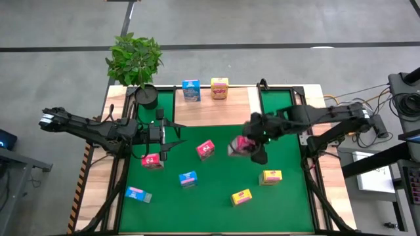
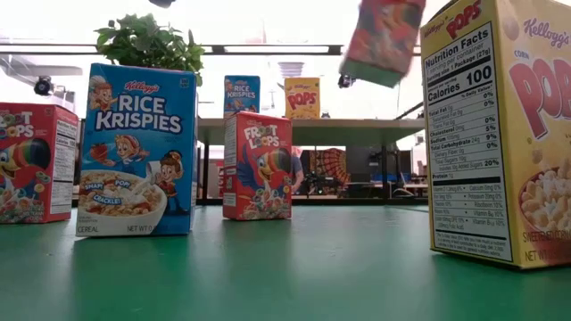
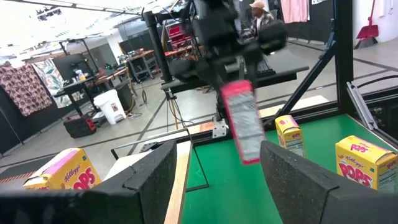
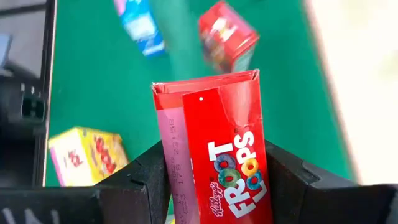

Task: Stack cereal on shelf
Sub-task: Put the right red cereal box on the shelf

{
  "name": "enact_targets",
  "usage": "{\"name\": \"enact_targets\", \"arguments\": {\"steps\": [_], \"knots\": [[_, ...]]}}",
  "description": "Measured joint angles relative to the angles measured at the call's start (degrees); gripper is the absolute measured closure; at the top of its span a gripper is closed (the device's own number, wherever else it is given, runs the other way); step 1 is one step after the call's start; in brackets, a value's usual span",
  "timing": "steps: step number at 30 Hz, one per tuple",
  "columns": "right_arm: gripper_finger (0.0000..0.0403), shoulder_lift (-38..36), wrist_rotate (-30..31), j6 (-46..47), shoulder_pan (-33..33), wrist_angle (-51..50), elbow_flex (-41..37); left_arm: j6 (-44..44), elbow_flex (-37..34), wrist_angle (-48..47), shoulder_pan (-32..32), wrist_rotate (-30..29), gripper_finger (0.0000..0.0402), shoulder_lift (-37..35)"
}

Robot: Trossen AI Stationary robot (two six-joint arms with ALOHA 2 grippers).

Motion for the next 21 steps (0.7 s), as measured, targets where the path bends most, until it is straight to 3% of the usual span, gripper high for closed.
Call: {"name": "enact_targets", "arguments": {"steps": [15, 21], "knots": [[0.022, 19.22, -0.1, -24.19, -17.48, -28.38, 32.74, 0.0, 0.02, 0.0, 0.0, 0.0, 0.0187, 0.0], [0.022, 21.97, -1.5, -32.71, -27.09, -28.61, 39.65, 0.0, 0.02, 0.0, 0.0, 0.0, 0.0187, 0.0]]}}
